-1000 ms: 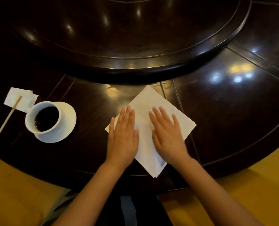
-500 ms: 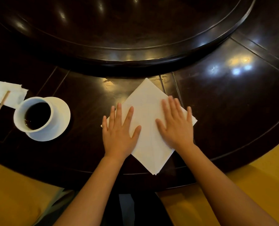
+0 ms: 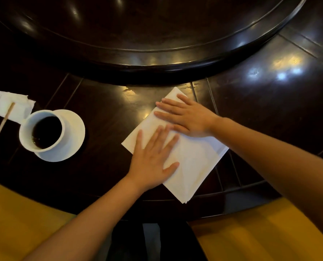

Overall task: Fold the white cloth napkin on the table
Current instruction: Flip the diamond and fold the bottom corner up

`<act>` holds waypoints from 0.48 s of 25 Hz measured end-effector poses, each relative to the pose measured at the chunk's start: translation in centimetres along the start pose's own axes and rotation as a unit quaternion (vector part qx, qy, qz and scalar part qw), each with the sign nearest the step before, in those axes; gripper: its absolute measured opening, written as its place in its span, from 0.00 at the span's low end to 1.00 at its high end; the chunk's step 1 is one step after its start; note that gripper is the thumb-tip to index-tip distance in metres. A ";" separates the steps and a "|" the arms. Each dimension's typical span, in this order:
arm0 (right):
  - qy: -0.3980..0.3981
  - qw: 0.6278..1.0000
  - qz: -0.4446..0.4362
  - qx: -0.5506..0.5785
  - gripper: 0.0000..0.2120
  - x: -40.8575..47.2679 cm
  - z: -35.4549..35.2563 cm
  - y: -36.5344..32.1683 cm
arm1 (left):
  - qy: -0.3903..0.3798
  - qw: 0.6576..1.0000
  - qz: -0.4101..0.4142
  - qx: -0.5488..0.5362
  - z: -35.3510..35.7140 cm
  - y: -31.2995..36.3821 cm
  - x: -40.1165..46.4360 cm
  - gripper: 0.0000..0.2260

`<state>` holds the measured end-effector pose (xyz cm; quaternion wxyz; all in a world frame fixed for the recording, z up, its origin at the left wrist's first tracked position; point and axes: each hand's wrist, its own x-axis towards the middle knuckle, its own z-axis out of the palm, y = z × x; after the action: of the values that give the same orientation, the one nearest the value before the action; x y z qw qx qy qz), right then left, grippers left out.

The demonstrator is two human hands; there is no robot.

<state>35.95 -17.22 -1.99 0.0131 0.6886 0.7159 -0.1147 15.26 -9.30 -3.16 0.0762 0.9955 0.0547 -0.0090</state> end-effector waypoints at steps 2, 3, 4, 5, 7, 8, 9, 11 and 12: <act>-0.001 1.000 0.000 -0.011 0.28 0.3 -0.4 0.8 | -0.020 0.993 0.120 -0.005 0.1 -0.3 -0.1 0.27; 0.002 1.000 0.009 -0.018 0.28 0.5 -0.6 1.1 | -0.032 0.986 0.162 -0.007 0.0 -0.4 0.0 0.26; 0.004 1.000 0.023 -0.020 0.29 0.7 -0.8 1.4 | -0.044 0.979 0.201 -0.012 -0.2 -0.5 -0.1 0.25; 0.004 0.999 0.040 -0.020 0.30 0.9 -0.9 1.7 | -0.055 0.969 0.240 -0.017 -0.3 -0.4 -0.4 0.24; 0.001 0.997 0.070 -0.020 0.31 1.4 -1.0 2.1 | -0.075 0.948 0.309 -0.017 -0.3 0.1 -1.6 0.23; 0.000 0.996 0.084 -0.017 0.32 1.6 -1.0 2.3 | -0.087 0.941 0.328 -0.015 -0.3 0.4 -2.2 0.23; 0.000 0.995 0.098 -0.014 0.32 1.7 -1.1 2.5 | -0.095 0.936 0.339 -0.011 -0.3 0.6 -2.7 0.23; 0.004 0.992 0.123 -0.015 0.34 1.9 -1.0 2.7 | -0.102 0.929 0.355 -0.003 -0.4 0.6 -3.1 0.24; 0.008 0.990 0.138 -0.018 0.34 1.9 -0.9 2.7 | -0.104 0.925 0.366 -0.003 -0.5 0.5 -3.3 0.24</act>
<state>38.67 -15.12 -1.83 0.0356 0.7811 0.6163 -0.0939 12.05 -10.10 -2.55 0.0820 0.9394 -0.3221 -0.0839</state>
